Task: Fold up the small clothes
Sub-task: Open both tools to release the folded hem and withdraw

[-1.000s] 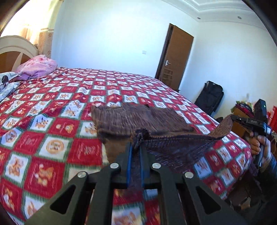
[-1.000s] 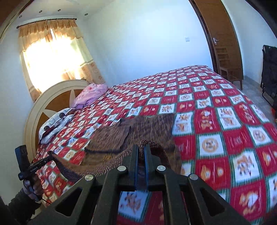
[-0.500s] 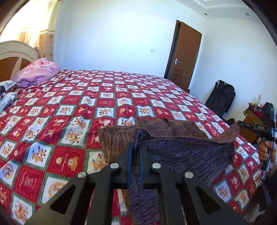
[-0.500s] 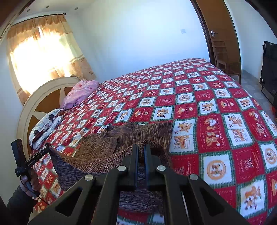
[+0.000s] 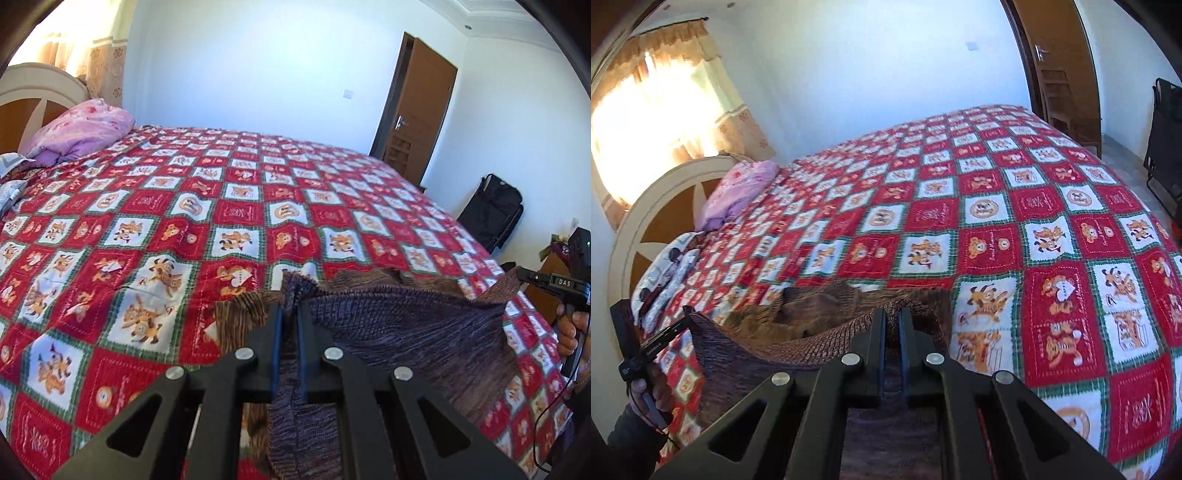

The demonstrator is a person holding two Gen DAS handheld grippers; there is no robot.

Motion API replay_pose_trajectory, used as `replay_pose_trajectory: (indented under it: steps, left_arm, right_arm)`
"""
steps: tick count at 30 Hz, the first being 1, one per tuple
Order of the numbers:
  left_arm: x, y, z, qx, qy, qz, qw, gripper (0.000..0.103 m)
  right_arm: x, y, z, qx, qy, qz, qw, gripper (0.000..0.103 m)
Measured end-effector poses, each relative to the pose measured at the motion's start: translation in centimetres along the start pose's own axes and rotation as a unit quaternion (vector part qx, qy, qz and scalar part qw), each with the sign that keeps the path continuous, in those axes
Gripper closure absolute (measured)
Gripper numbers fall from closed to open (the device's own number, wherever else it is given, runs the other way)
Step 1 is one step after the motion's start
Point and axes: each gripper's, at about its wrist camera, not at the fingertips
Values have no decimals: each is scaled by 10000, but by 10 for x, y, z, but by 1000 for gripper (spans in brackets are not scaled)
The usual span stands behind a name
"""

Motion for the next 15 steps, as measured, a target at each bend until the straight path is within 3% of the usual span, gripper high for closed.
replay_pose_trajectory:
  steps: [6,8,9,10,11,13,15]
  left_arm:
    - [-11,14,48,-327,-280,-21,9991,95]
    - [-11,18,58,-394,-374,81,9985,93]
    - [-11,20,64,-456,-516,130,9975,91]
    - [-13,21,65,-466,-541,97,9974,91]
    - [-15,22,64,-458,-552,45,9974,91]
    - [-19,24,58,-446,-656,33,9968,90]
    - [-21,26,47,-375,-730,80,9966,90]
  right_arm:
    - [24,3,68,-406,214,223,9987,97]
    - [30,8,87,-530,518,176,9971,92]
    - [30,10,91,-517,655,54,9965,72]
    - [29,12,93,-491,740,-65,9960,33]
    - [30,12,92,-447,690,-80,9966,22]
    - [31,15,81,-273,424,-43,9987,20]
    - [27,20,70,-270,470,-172,9984,20]
Point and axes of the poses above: each gripper's, at about its wrist camera, not at the fingertips, and z roughly the way its jaws point, x to its right, y to its underside, and after that the axes turned 15 degrees about x, right-handed
